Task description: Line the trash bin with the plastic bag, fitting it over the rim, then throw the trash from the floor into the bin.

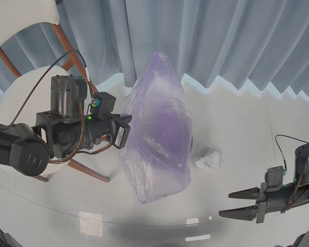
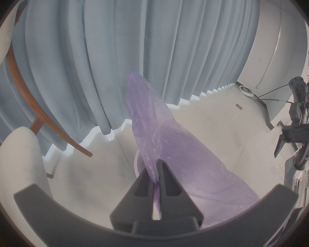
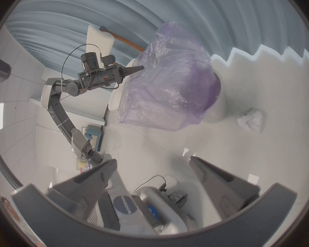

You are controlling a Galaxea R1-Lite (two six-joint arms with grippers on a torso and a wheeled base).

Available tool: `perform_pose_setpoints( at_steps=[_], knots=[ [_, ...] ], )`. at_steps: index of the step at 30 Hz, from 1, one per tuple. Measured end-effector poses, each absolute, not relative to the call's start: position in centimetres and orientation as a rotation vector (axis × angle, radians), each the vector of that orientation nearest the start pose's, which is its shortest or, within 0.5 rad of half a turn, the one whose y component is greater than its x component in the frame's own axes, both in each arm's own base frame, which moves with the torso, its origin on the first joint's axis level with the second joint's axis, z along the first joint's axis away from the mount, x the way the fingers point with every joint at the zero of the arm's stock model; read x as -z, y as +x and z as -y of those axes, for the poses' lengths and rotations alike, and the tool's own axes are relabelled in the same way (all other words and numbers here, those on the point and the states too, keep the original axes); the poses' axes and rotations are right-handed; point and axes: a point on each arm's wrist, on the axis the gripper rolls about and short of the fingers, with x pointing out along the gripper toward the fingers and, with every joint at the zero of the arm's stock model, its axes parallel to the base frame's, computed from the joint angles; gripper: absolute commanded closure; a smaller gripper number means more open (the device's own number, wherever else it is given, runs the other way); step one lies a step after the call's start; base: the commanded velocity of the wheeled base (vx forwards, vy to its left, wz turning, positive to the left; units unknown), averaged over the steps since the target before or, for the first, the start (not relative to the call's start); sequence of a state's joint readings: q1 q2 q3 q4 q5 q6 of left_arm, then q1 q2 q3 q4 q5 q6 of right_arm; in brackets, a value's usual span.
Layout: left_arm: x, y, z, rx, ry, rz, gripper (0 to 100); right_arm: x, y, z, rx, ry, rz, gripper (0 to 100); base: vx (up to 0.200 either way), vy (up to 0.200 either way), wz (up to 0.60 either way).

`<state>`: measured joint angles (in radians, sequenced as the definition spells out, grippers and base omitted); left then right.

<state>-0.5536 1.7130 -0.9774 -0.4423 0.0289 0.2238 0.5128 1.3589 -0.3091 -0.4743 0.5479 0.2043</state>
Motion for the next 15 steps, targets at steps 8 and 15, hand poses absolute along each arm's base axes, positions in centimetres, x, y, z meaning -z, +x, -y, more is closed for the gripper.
perform_pose_setpoints(
  at_steps=[8,15],
  knots=[
    [-20.7,27.4,16.9,0.55,0.301,-0.223,100,-9.4,18.3,-13.0,-1.015,0.172,-0.711,100,0.0,0.0,0.0],
    [-20.8,27.5,16.9,0.551,0.3,-0.219,100,-7.0,21.3,-16.4,-1.054,0.157,-0.724,100,0.0,0.0,0.0]
  ],
)
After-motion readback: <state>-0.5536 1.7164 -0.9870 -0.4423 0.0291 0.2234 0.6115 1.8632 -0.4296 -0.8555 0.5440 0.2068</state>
